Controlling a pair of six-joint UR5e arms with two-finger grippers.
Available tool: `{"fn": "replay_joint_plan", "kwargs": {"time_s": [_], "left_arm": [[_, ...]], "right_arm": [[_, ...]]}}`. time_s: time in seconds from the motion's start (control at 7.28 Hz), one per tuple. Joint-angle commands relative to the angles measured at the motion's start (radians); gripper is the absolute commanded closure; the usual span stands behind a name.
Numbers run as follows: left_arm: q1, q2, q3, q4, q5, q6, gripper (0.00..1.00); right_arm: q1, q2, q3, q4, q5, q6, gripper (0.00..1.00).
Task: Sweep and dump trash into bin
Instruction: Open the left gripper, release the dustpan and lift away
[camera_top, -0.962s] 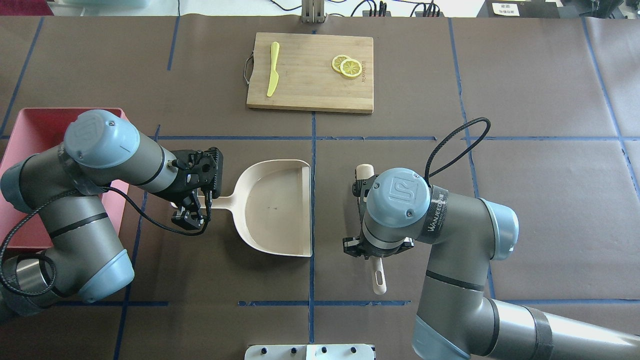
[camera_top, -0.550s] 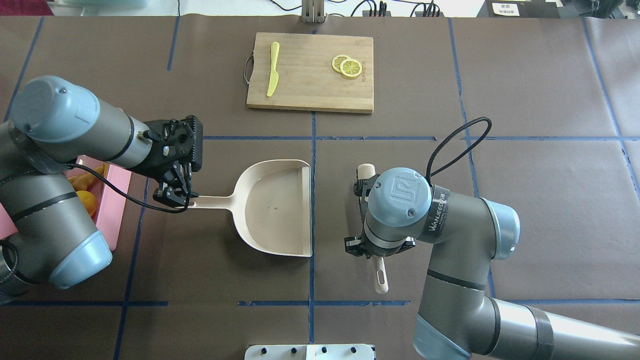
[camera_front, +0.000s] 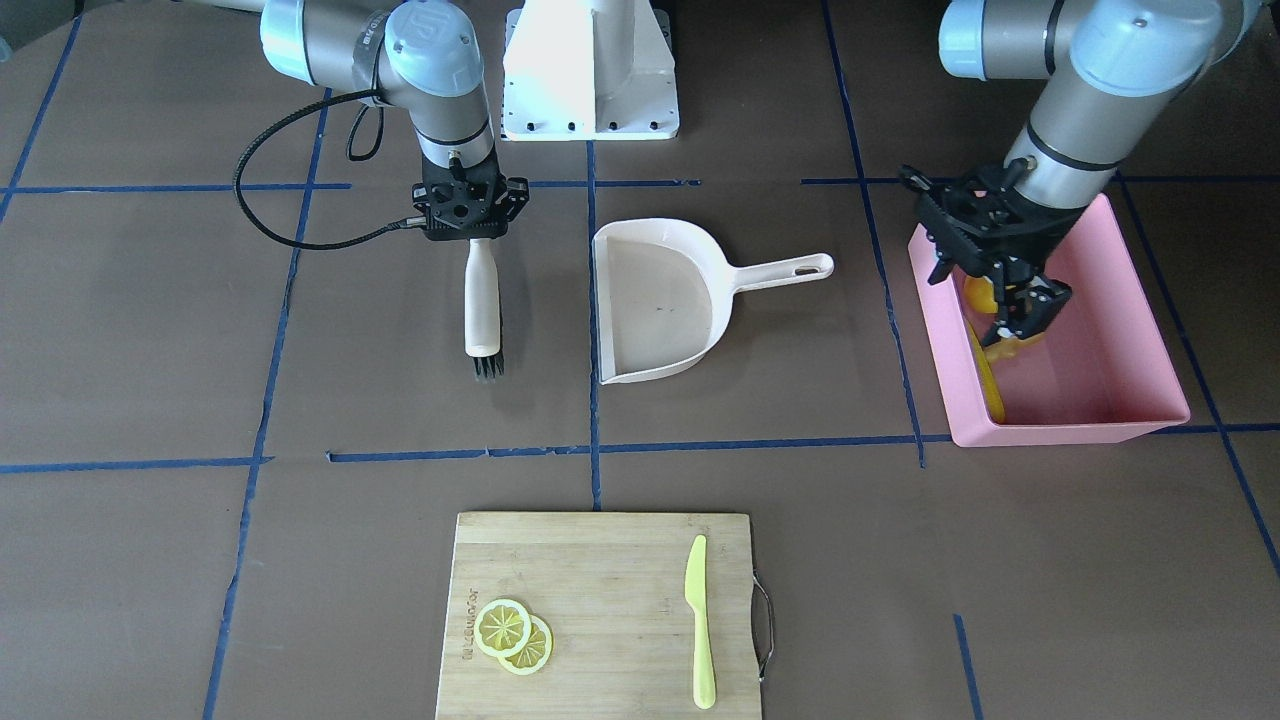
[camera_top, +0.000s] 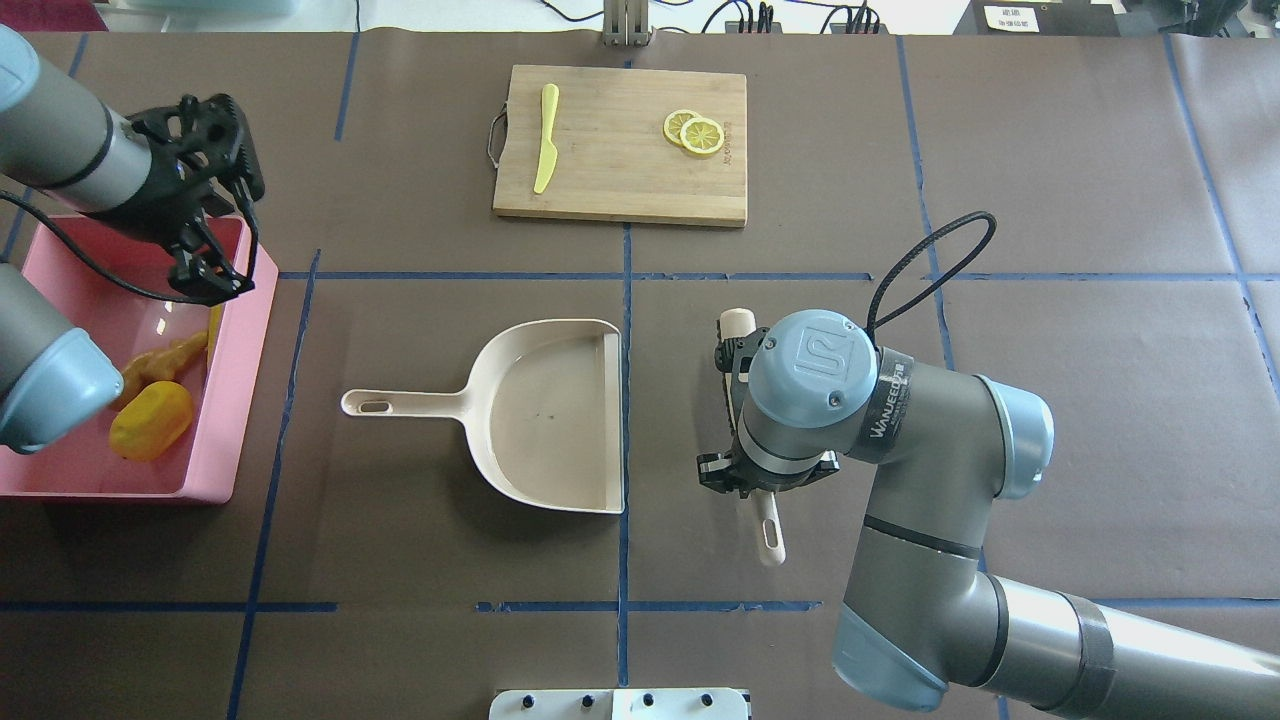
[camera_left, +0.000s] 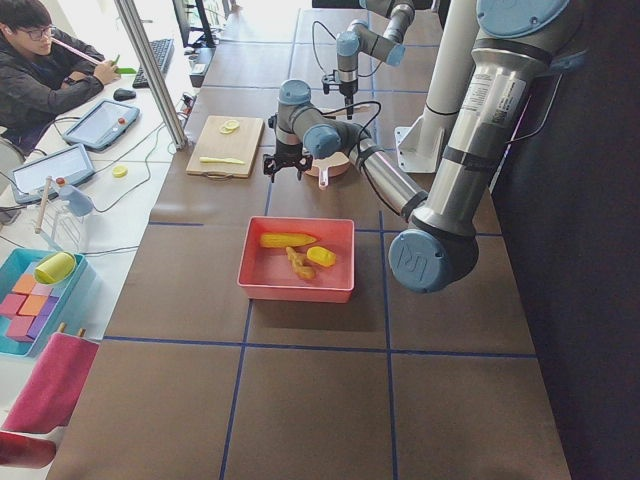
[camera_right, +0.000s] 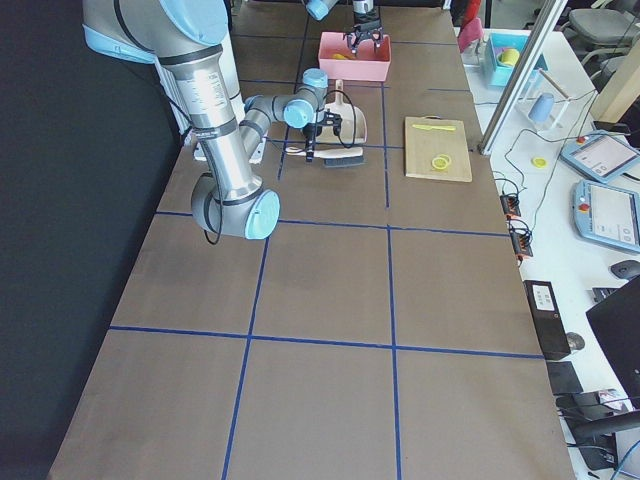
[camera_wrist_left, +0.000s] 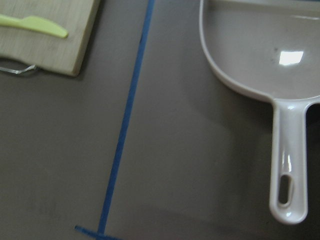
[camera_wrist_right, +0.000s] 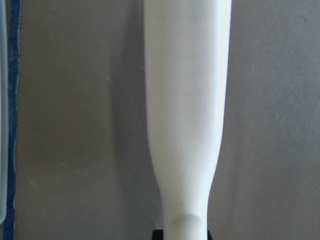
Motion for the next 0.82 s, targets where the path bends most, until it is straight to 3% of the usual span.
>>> {"fn": "replay_joint_plan", "kwargs": {"time_s": [0.0, 0.27, 0.69], "left_arm": [[-0.157, 0.078, 0.040, 0.039, -0.065, -0.041, 0.00], [-0.350, 0.184, 0.186, 0.039, -0.233, -0.044, 0.00], [-0.511, 0.228, 0.310, 0.037, -0.245, -0.043, 0.00]], "right_arm": [[0.078, -0.045, 0.025, -0.001, 0.030, -0.112, 1.00], [0.183, -0.114, 0.025, -0.003, 0.076, -0.268, 1.00], [0.353, -0.314, 0.117, -0.001, 0.161, -0.516, 1.00]]}}
